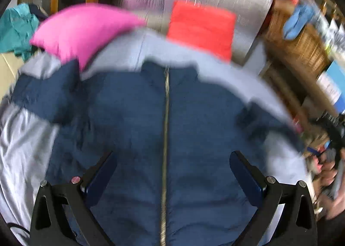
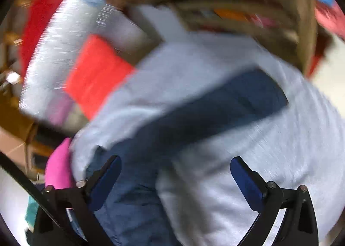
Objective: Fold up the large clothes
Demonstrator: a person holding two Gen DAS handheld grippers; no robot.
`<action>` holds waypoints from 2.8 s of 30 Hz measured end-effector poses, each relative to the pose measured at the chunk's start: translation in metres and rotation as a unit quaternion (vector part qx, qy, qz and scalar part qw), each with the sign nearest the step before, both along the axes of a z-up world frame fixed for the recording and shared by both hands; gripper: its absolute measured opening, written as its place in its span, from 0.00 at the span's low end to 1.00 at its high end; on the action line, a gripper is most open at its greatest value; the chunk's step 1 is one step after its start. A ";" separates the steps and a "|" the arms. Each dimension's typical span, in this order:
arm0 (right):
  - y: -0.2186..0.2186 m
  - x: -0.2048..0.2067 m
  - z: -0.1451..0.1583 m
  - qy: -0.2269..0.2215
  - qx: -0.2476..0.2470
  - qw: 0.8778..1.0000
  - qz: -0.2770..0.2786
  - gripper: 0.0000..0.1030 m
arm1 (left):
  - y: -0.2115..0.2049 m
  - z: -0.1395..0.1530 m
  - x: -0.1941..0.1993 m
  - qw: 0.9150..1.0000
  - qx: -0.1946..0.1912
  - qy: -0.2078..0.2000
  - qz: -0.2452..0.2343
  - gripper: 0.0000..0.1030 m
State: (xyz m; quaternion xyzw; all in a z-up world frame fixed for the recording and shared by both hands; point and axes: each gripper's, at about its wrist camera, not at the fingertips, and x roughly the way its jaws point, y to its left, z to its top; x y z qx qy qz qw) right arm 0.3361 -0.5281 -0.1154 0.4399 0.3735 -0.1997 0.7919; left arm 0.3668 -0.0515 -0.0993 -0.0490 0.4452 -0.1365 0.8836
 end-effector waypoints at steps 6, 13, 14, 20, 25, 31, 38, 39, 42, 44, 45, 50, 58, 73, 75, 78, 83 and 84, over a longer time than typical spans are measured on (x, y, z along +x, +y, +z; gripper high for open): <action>-0.054 -0.013 -0.046 0.005 0.043 0.995 -0.088 0.92 | -0.010 -0.024 -0.002 0.998 -0.021 0.056 -0.016 0.99; -0.092 -0.007 -0.093 -0.010 0.091 0.988 -0.123 0.25 | -0.021 -0.005 -0.013 0.998 -0.030 0.026 -0.046 0.99; -0.094 -0.007 -0.094 -0.014 0.084 0.988 -0.127 0.14 | -0.019 -0.005 -0.014 0.998 -0.031 0.027 -0.046 0.99; -0.036 -0.002 0.032 -0.074 -0.136 0.985 -0.078 0.08 | 0.000 0.001 -0.005 0.998 -0.058 0.032 -0.025 0.99; 0.105 -0.001 0.140 -0.183 -0.329 0.926 0.028 0.08 | 0.032 0.017 0.002 0.997 -0.077 0.015 0.009 0.99; 0.258 0.016 0.157 -0.246 -0.388 0.867 0.194 0.08 | 0.099 0.026 0.000 0.991 -0.106 0.009 0.083 0.99; 0.406 0.058 0.062 -0.186 -0.425 0.805 0.369 0.08 | 0.170 0.004 0.014 0.977 -0.140 0.049 0.156 0.99; 0.421 0.065 0.044 -0.171 -0.426 0.800 0.387 0.08 | 0.176 0.000 0.016 0.975 -0.145 0.053 0.159 0.99; 0.459 0.077 -0.014 -0.118 -0.415 0.790 0.436 0.08 | 0.191 -0.013 0.022 0.970 -0.168 0.071 0.163 0.99; 0.480 0.082 -0.048 -0.073 -0.441 0.766 0.463 0.12 | 0.190 -0.020 0.027 0.971 -0.162 0.079 0.158 0.99; 0.490 0.082 -0.062 -0.051 -0.451 0.753 0.476 0.15 | 0.190 -0.023 0.029 0.971 -0.158 0.085 0.156 0.99; 0.491 0.064 -0.075 0.008 -0.450 0.710 0.542 0.60 | 0.191 -0.031 0.032 0.968 -0.173 0.104 0.147 0.99; 0.330 0.025 -0.004 -0.071 -0.208 0.844 0.489 0.94 | 0.162 -0.041 0.038 0.974 -0.147 0.115 0.132 0.99; 0.141 0.077 -0.064 -0.025 0.037 0.979 0.197 0.45 | 0.087 -0.075 0.046 0.987 -0.037 0.119 0.098 0.38; 0.134 0.085 -0.069 -0.015 0.033 0.981 0.193 0.21 | 0.097 -0.069 0.051 0.989 -0.031 0.093 0.112 0.29; 0.145 0.094 -0.067 -0.012 0.032 0.979 0.200 0.15 | 0.106 -0.058 0.055 0.989 -0.030 0.079 0.122 0.27; 0.169 0.102 -0.060 0.014 -0.005 0.969 0.247 0.18 | 0.127 -0.051 0.065 0.982 0.006 0.066 0.176 0.49; 0.169 0.102 -0.067 0.033 -0.009 0.970 0.242 0.18 | 0.131 -0.059 0.067 0.980 0.003 0.090 0.176 0.51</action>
